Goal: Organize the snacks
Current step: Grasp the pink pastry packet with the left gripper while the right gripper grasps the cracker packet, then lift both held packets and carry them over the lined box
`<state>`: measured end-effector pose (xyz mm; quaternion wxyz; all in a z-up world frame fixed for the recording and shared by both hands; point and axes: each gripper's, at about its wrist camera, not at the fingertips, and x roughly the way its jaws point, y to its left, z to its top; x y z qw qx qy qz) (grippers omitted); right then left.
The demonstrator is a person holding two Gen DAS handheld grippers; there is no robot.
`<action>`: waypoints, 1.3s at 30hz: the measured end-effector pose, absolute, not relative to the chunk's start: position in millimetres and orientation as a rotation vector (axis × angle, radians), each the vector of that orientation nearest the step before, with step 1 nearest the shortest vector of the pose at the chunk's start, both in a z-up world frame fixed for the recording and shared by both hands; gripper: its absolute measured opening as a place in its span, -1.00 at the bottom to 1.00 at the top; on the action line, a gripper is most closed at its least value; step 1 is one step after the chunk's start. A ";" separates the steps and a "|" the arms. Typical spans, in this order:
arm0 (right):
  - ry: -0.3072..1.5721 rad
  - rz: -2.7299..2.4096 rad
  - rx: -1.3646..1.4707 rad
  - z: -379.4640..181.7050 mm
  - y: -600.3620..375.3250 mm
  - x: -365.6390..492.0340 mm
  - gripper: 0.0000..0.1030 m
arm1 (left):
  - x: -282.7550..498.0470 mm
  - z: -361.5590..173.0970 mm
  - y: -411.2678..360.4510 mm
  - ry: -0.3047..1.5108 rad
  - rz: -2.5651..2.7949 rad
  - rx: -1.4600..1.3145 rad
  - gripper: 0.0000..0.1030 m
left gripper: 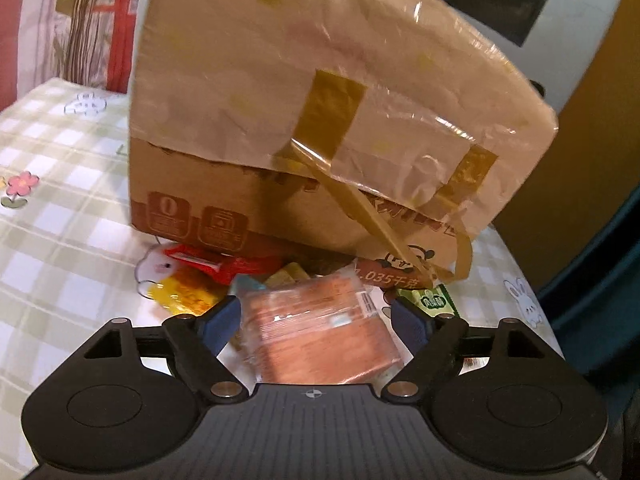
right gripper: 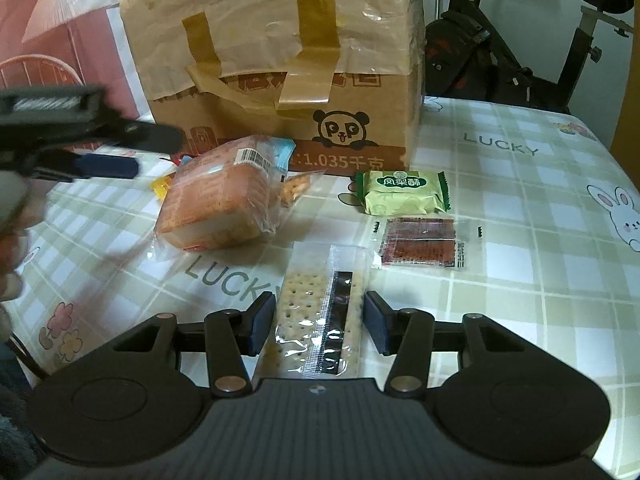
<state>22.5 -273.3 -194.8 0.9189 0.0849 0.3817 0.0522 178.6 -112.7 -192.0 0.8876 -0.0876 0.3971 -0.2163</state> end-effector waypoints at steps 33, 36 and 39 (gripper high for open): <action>0.786 0.115 0.194 -195.1 -273.6 20.6 -0.01 | 148.1 -219.0 -93.2 0.802 -0.468 0.070 0.63; 0.796 0.113 0.192 -195.8 -271.3 20.6 -0.01 | 141.0 -214.2 -74.4 0.779 -0.454 0.051 0.63; 0.803 0.117 0.187 -196.5 -266.7 20.4 -0.01 | 137.5 -210.0 -58.5 0.753 -0.434 0.037 0.63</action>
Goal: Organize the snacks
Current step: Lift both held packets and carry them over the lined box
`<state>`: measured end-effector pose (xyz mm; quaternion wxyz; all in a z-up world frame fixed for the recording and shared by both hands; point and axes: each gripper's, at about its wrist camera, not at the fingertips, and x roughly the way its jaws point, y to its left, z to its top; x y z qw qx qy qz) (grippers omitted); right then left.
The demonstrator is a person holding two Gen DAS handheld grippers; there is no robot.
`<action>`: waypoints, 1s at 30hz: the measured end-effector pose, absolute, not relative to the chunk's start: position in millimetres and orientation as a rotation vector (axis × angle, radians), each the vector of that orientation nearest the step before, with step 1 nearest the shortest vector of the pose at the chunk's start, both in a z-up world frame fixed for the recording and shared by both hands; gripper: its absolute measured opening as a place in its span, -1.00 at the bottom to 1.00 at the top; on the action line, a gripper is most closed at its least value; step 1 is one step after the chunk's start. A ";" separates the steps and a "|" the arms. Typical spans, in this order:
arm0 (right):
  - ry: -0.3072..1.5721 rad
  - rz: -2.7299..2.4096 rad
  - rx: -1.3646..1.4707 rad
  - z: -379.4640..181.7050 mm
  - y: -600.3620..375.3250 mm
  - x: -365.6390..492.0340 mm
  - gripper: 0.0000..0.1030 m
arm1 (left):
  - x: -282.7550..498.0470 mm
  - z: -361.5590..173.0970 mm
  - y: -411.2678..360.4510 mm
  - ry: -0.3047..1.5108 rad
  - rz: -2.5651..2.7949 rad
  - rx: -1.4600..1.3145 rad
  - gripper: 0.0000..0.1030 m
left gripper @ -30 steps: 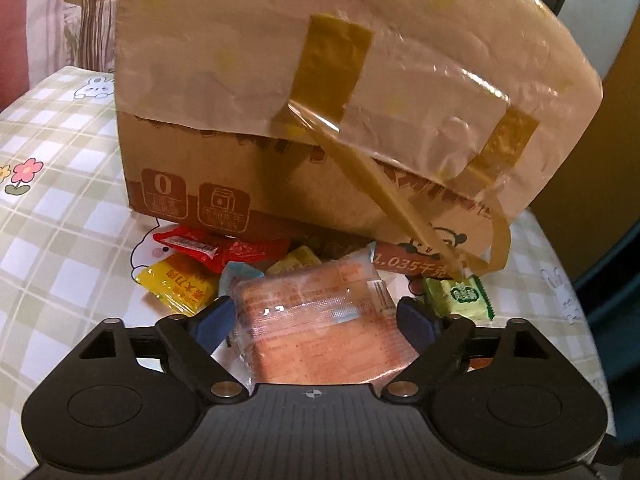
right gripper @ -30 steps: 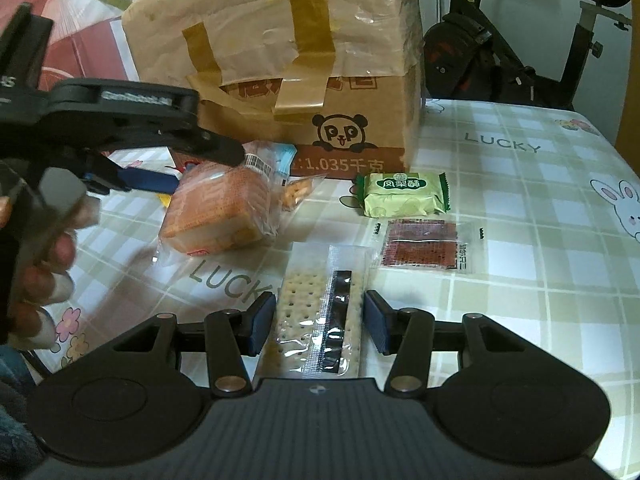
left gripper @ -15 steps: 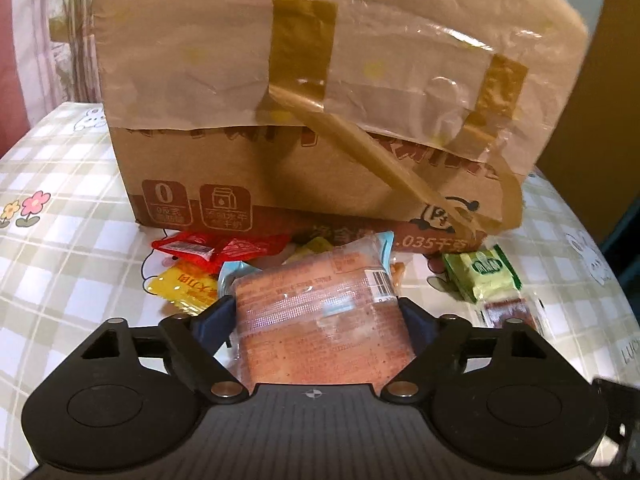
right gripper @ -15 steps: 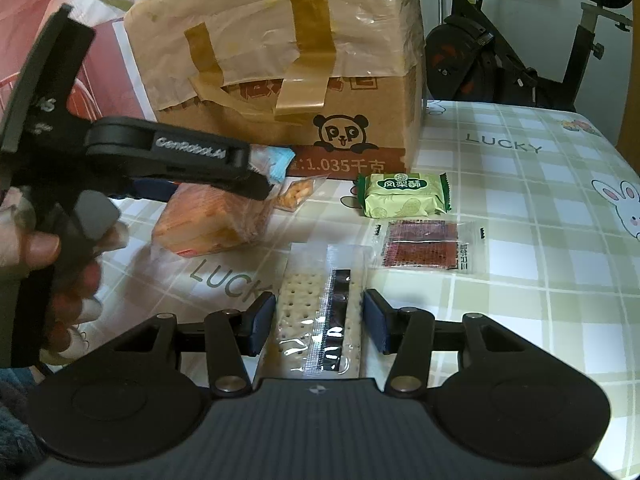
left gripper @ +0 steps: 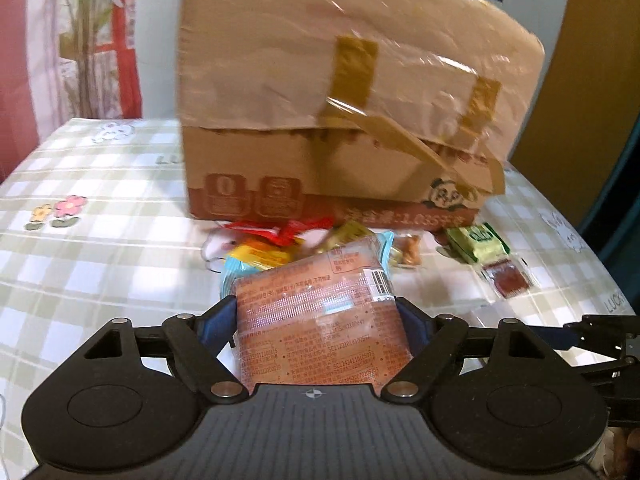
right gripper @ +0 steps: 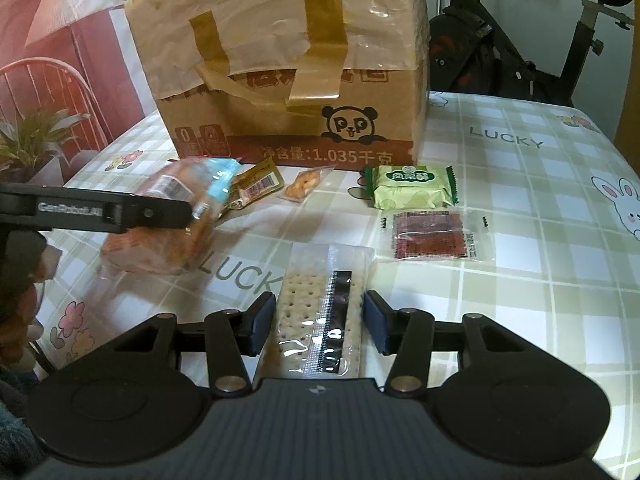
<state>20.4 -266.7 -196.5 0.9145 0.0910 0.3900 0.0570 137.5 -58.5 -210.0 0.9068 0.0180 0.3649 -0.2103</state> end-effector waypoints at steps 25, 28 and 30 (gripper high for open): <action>0.685 0.165 0.131 -162.6 -237.0 12.5 -0.01 | 119.2 -181.4 -24.8 0.655 -0.436 0.012 0.63; 0.647 0.178 0.138 -148.9 -236.6 9.1 -0.01 | 120.6 -165.9 -21.0 0.623 -0.443 0.005 0.63; 0.615 0.191 0.152 -136.5 -237.0 7.1 -0.01 | 122.5 -151.7 -18.2 0.595 -0.448 0.000 0.63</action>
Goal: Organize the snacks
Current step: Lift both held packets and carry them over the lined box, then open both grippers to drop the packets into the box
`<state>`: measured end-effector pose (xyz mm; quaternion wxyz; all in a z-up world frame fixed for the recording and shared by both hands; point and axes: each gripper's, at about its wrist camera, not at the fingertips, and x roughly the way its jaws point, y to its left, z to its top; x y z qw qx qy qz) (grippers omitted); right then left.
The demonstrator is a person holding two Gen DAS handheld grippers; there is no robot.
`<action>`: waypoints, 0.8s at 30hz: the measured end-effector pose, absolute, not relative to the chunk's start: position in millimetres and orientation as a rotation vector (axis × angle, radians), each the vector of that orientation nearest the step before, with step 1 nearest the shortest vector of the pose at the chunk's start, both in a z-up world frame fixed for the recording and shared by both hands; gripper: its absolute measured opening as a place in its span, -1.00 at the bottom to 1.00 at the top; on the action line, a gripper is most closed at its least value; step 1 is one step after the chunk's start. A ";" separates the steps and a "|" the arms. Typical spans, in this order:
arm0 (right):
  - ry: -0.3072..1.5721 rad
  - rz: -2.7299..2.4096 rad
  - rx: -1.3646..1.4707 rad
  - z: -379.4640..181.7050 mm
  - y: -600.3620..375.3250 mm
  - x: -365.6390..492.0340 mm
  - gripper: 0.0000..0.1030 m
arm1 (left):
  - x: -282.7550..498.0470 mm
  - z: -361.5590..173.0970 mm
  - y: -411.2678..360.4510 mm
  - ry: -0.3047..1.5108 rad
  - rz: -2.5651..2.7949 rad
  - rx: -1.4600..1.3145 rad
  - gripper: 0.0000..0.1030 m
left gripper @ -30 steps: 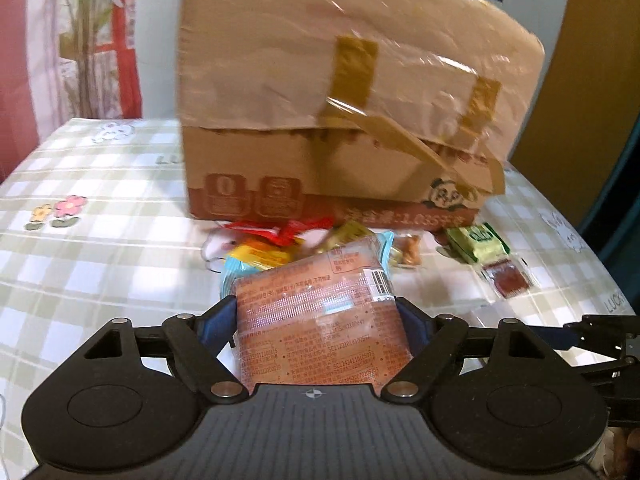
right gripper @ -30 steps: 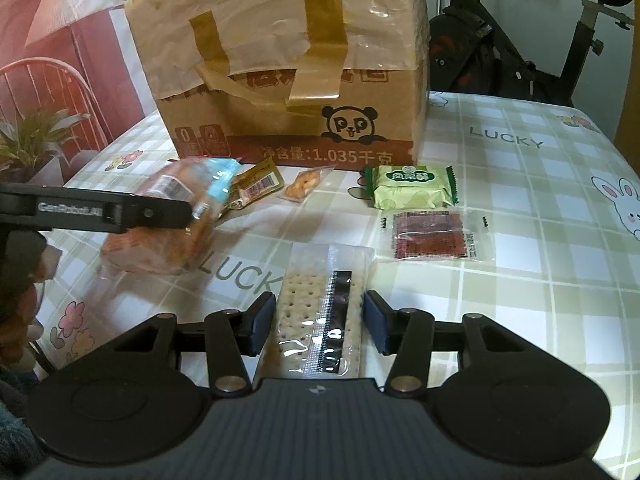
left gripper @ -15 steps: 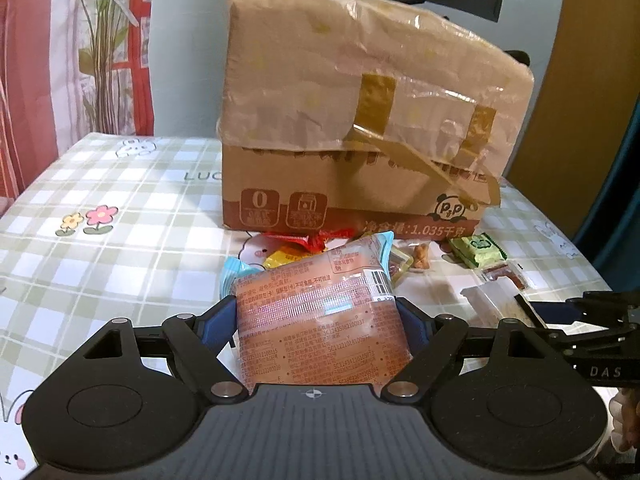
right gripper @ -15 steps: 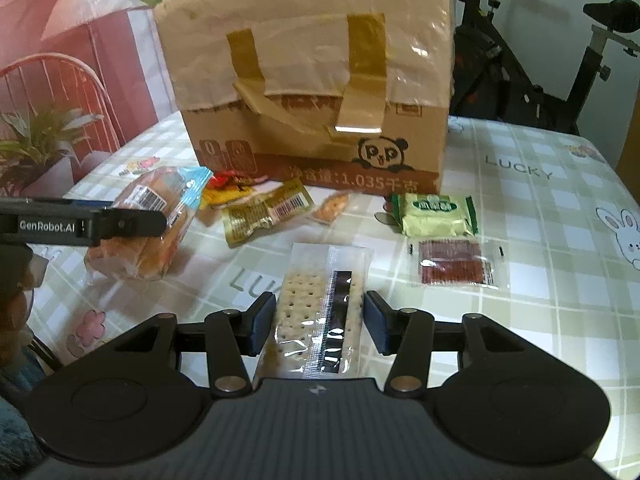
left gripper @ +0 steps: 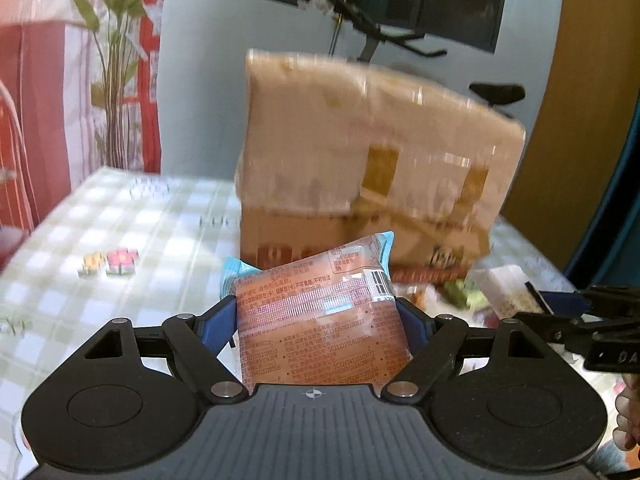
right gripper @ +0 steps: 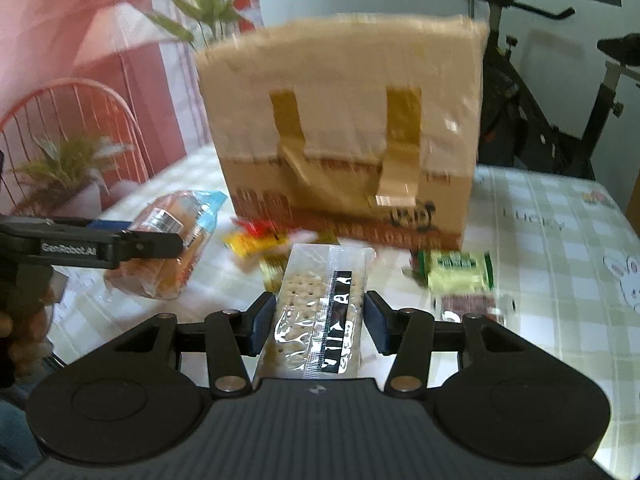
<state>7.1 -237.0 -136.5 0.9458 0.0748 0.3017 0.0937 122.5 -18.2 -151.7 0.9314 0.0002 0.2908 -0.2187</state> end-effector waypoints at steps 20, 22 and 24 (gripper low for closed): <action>0.238 0.177 0.081 24.7 -276.9 136.5 -0.01 | 227.9 -1.6 -79.1 0.308 -0.484 -0.009 0.63; 0.239 0.159 0.084 24.3 -282.6 154.7 -0.01 | 245.0 -1.0 -89.8 0.317 -0.468 0.006 0.63; 0.248 0.144 0.098 20.8 -289.0 168.6 -0.01 | 258.0 -3.5 -96.3 0.329 -0.455 0.016 0.63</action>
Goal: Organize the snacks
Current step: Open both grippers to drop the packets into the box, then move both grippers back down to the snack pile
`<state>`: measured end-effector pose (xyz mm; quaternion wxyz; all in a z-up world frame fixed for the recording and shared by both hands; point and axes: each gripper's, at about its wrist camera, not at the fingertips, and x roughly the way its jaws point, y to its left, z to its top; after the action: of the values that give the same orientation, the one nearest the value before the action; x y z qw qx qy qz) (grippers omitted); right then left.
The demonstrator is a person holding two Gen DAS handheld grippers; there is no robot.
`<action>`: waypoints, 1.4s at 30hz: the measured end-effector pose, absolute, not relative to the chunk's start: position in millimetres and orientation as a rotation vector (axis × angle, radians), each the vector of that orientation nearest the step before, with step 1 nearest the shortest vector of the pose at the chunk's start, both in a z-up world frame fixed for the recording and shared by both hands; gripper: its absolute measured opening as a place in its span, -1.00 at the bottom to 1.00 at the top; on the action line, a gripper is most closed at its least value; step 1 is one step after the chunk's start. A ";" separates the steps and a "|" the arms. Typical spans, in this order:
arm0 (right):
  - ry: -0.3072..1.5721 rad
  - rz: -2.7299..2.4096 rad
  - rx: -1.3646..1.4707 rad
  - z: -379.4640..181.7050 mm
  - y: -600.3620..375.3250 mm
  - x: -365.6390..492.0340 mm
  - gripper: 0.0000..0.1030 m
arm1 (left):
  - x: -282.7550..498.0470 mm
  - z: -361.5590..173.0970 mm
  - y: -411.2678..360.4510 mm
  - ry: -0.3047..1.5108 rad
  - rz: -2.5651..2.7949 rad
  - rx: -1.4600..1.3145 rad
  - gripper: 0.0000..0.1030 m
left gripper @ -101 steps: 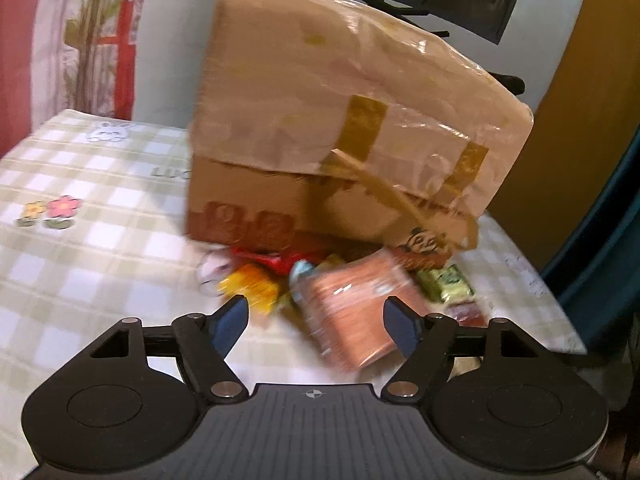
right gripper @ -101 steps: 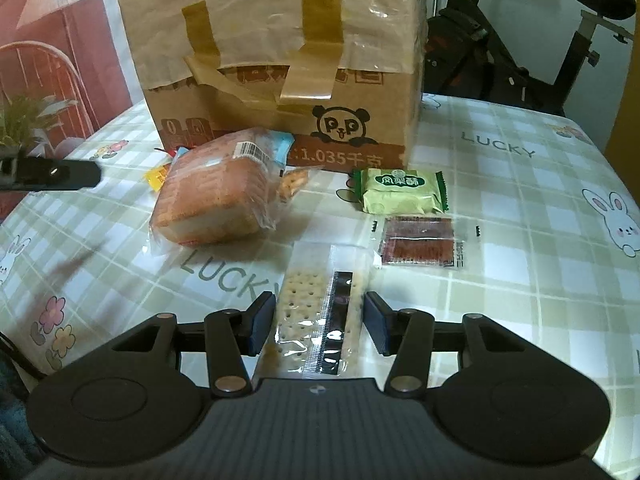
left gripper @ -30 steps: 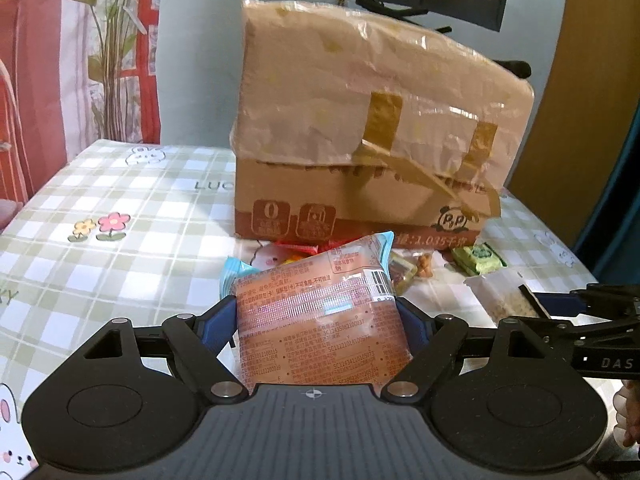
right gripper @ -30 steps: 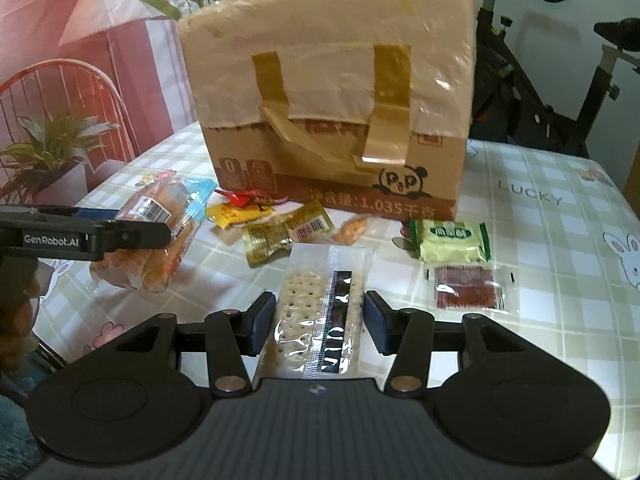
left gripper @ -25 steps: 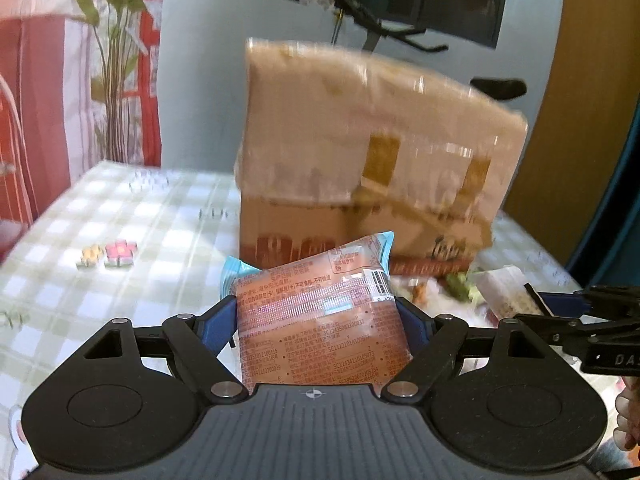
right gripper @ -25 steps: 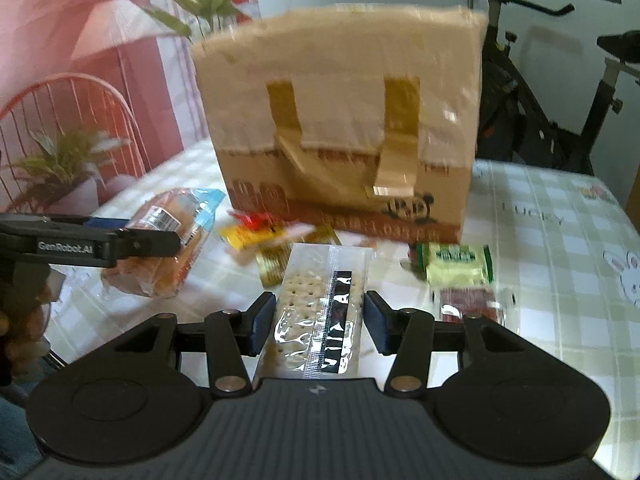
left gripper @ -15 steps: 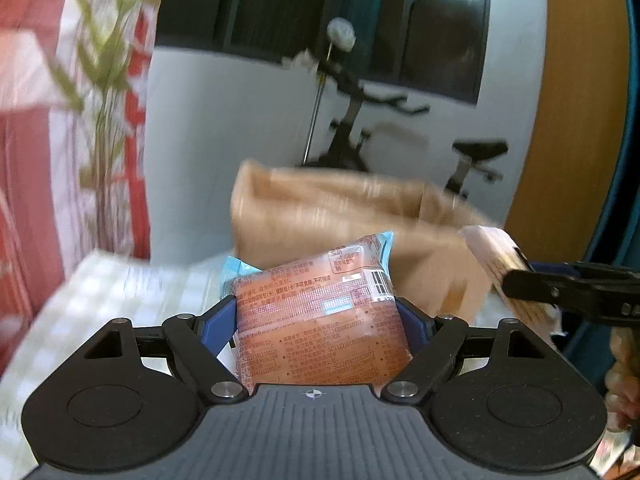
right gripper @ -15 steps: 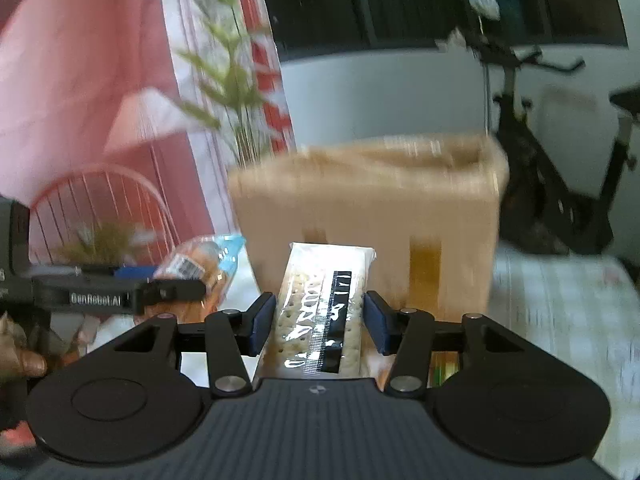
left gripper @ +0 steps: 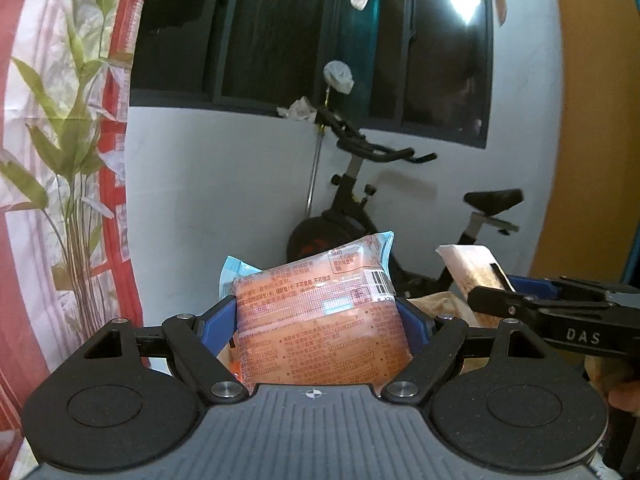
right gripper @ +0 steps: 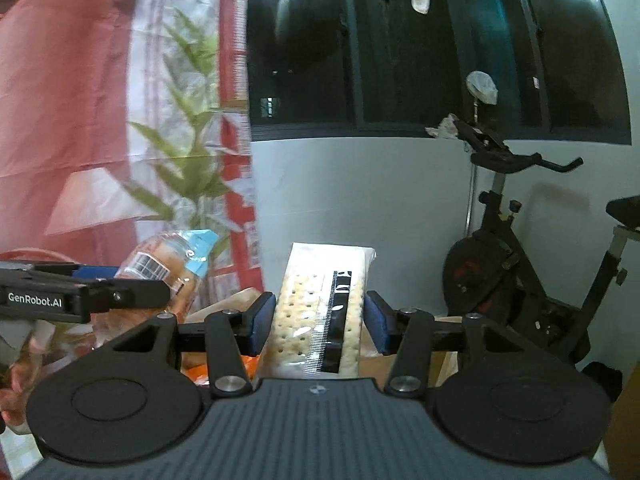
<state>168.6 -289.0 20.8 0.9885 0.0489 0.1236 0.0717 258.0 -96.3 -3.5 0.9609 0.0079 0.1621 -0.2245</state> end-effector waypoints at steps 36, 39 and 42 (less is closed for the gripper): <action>0.396 0.120 0.113 -15.0 -286.3 160.1 0.17 | 246.7 -19.5 -72.4 0.380 -0.445 0.081 0.72; 0.387 0.127 0.097 -14.7 -278.7 146.0 0.17 | 231.0 -22.8 -57.7 0.376 -0.446 0.065 0.72; 0.370 0.126 0.090 -16.1 -272.9 129.8 0.17 | 215.2 -28.9 -45.1 0.371 -0.437 0.064 0.72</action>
<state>129.8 -272.9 -16.1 0.9800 0.0446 0.1837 0.0628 215.2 -45.1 -28.9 0.9587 0.0315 0.1830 -0.2155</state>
